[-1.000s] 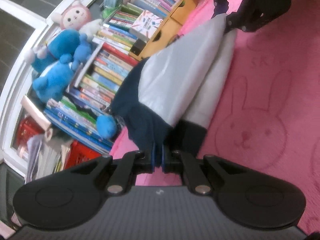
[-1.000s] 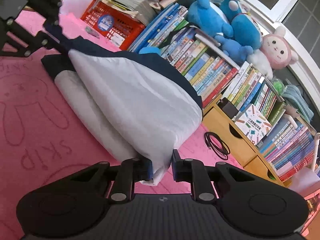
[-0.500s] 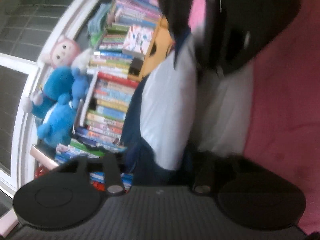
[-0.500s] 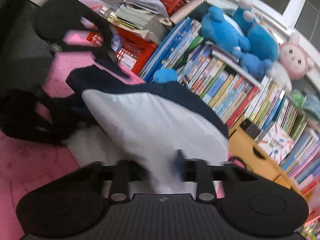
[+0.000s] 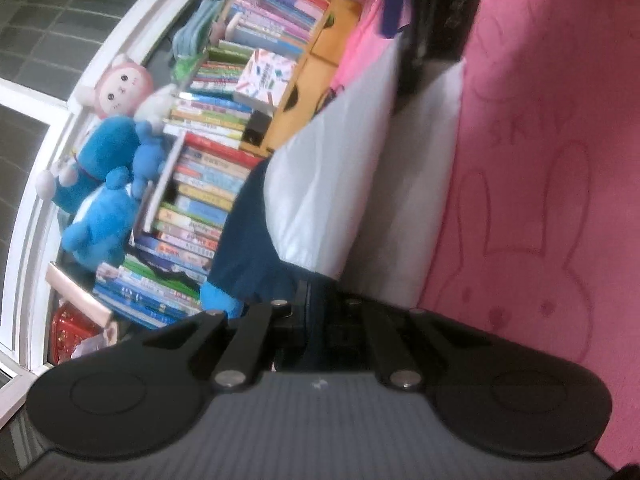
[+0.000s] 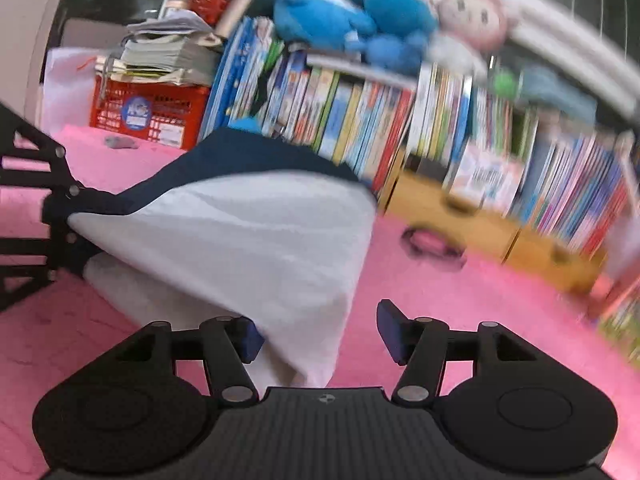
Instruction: Fold clothes
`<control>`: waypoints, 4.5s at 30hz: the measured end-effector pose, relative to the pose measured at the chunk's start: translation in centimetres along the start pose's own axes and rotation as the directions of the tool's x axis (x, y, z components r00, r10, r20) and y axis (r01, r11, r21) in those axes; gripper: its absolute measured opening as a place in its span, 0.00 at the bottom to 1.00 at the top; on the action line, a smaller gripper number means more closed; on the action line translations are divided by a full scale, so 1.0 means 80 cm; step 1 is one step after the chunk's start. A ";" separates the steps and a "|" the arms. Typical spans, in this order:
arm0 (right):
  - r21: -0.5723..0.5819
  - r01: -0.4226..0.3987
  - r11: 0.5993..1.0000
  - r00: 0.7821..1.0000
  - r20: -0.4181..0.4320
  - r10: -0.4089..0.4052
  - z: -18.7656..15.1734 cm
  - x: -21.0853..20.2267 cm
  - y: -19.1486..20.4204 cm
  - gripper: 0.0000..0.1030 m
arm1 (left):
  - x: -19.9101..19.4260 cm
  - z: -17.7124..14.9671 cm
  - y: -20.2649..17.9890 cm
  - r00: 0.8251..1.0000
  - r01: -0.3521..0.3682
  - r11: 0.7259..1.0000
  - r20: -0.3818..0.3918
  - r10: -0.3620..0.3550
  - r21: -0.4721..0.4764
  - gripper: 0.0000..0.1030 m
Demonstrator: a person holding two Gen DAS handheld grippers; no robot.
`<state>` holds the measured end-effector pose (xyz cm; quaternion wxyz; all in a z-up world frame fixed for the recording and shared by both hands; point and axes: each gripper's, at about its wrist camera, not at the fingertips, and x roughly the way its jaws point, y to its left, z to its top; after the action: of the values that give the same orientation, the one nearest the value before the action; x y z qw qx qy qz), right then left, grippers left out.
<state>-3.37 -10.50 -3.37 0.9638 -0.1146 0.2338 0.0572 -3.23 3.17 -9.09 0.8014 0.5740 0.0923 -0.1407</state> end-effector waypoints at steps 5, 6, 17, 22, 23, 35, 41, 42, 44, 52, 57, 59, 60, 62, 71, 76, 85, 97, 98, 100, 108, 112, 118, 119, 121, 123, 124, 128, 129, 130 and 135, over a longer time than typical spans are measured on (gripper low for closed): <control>0.227 -0.067 0.972 0.994 -0.072 0.085 -0.008 0.005 -0.029 0.20 | 0.003 -0.009 0.001 1.000 0.008 1.000 -0.022 -0.008 0.007 0.06; 0.256 -0.071 0.964 0.993 -0.072 0.093 -0.010 0.005 -0.032 0.20 | 0.004 -0.011 -0.001 1.000 0.015 1.000 -0.023 -0.015 0.014 0.06; 0.358 -0.088 0.930 0.987 -0.096 0.130 -0.010 0.018 -0.040 0.17 | 0.003 -0.022 -0.005 0.997 0.039 0.998 -0.058 -0.041 -0.040 0.07; 0.318 -0.087 0.944 0.988 -0.094 0.123 -0.013 0.010 -0.040 0.16 | -0.002 -0.038 0.002 0.992 0.051 0.996 -0.114 -0.059 -0.074 0.07; 0.308 -0.086 0.947 0.988 -0.096 0.121 -0.012 0.010 -0.039 0.16 | -0.002 -0.042 0.004 0.990 0.053 0.995 -0.126 -0.063 -0.081 0.07; 0.291 -0.085 0.953 0.992 -0.064 0.108 -0.011 0.007 -0.033 0.15 | -0.048 -0.049 0.051 0.982 -0.065 0.985 -0.186 0.034 -0.161 0.17; 0.310 -0.099 0.946 0.991 -0.054 0.121 -0.012 0.006 -0.036 0.15 | -0.036 0.058 0.018 0.991 0.095 0.990 0.108 -0.083 -0.104 0.30; 0.309 -0.099 0.946 0.991 -0.052 0.121 -0.012 0.006 -0.036 0.15 | -0.029 0.070 0.009 0.986 0.115 0.989 0.133 -0.103 -0.089 0.30; 0.311 -0.101 0.945 0.991 -0.049 0.122 -0.013 0.006 -0.036 0.15 | -0.016 0.093 -0.005 0.976 0.148 0.987 0.173 -0.135 -0.063 0.30; 0.330 -0.112 0.937 0.990 -0.047 0.134 -0.015 0.007 -0.038 0.15 | -0.022 0.092 0.006 0.943 0.279 0.954 0.219 -0.250 -0.112 0.46; 0.327 -0.107 0.939 0.991 -0.046 0.129 -0.015 0.006 -0.037 0.15 | -0.002 0.094 -0.005 0.965 0.200 0.978 0.187 -0.186 -0.060 0.46; 0.328 -0.105 0.939 0.991 -0.044 0.126 -0.016 0.005 -0.037 0.15 | 0.007 0.096 -0.006 0.972 0.177 0.982 0.168 -0.163 -0.071 0.28; 0.330 -0.103 0.938 0.991 -0.043 0.124 -0.016 0.005 -0.037 0.15 | 0.007 0.095 -0.005 0.975 0.172 0.981 0.157 -0.157 -0.087 0.22; 0.338 -0.107 0.935 0.991 -0.038 0.127 -0.016 0.003 -0.039 0.15 | 0.007 0.089 -0.002 0.980 0.157 0.982 0.135 -0.143 -0.101 0.17; 0.331 -0.108 0.937 0.991 -0.041 0.129 -0.017 0.001 -0.039 0.15 | -0.007 0.012 0.015 0.989 0.115 0.980 -0.076 -0.129 -0.161 0.10; 0.318 -0.108 0.942 0.990 -0.053 0.131 -0.018 0.002 -0.037 0.15 | -0.031 -0.028 0.024 0.979 0.073 0.974 -0.172 -0.112 -0.216 0.12; 0.086 -0.362 0.928 0.925 -0.091 0.369 0.005 -0.035 -0.079 0.49 | -0.037 -0.097 0.138 0.958 -0.130 0.829 -0.284 -0.036 -0.543 0.19; -0.359 -0.371 0.857 0.927 -0.095 0.362 0.109 0.097 0.112 0.50 | 0.114 0.016 0.197 0.994 0.067 0.637 -0.005 -0.110 -0.768 0.30; -0.350 -0.457 0.818 0.887 -0.108 0.449 0.110 0.089 0.119 0.50 | 0.129 0.014 0.191 0.992 0.074 0.645 -0.013 -0.129 -0.761 0.30; -0.328 -0.549 0.769 0.829 -0.097 0.551 0.107 0.069 0.114 0.57 | 0.156 0.005 0.172 0.988 0.054 0.685 -0.059 -0.141 -0.727 0.30; -0.066 -0.429 0.901 0.903 0.004 0.431 0.110 0.067 -0.032 0.76 | 0.194 -0.071 0.135 0.962 -0.068 0.695 -0.232 -0.145 -0.716 0.30; 0.296 -0.297 0.908 0.950 -0.001 0.311 0.117 0.135 -0.114 0.62 | 0.200 -0.073 0.166 0.943 -0.202 0.729 -0.331 -0.035 -0.654 0.30; 0.485 -0.326 0.812 0.922 -0.026 0.386 0.089 0.198 -0.123 0.42 | 0.220 -0.022 0.267 0.976 -0.053 0.549 -0.160 -0.149 -0.834 0.42; 0.464 -0.338 0.819 0.918 -0.028 0.394 0.087 0.200 -0.114 0.43 | 0.232 -0.006 0.273 0.968 0.027 0.503 -0.104 -0.230 -0.864 0.49; 0.409 -0.353 0.842 0.916 -0.033 0.400 0.085 0.202 -0.094 0.46 | 0.262 0.027 0.270 0.942 0.095 0.466 -0.071 -0.327 -0.880 0.51; 0.350 -0.351 0.869 0.922 -0.032 0.385 0.087 0.193 -0.084 0.51 | 0.295 0.059 0.262 0.912 0.131 0.440 -0.066 -0.405 -0.888 0.54; 0.332 -0.353 0.875 0.923 -0.030 0.384 0.087 0.188 -0.081 0.52 | 0.312 0.067 0.258 0.892 0.139 0.418 -0.070 -0.447 -0.898 0.58; 0.325 -0.384 0.864 0.910 -0.023 0.413 0.082 0.180 -0.085 0.57 | 0.378 0.074 0.243 0.783 0.134 0.259 -0.058 -0.619 -0.956 0.71; 0.335 -0.393 0.856 0.905 -0.024 0.425 0.081 0.179 -0.088 0.58 | 0.388 0.071 0.242 0.774 0.122 0.216 -0.043 -0.632 -0.969 0.69; 0.339 -0.399 0.852 0.901 -0.025 0.433 0.081 0.181 -0.090 0.59 | 0.395 0.068 0.243 0.771 0.113 0.172 -0.023 -0.637 -0.979 0.48; 0.334 -0.422 0.843 0.890 -0.024 0.455 0.080 0.181 -0.088 0.66 | 0.412 0.058 0.251 0.789 0.084 0.072 0.023 -0.614 -0.994 0.18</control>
<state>13.38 -14.94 -3.15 0.9173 0.0969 0.3091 0.2316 34.44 0.88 0.20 0.8721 -0.0989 0.4641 -0.1197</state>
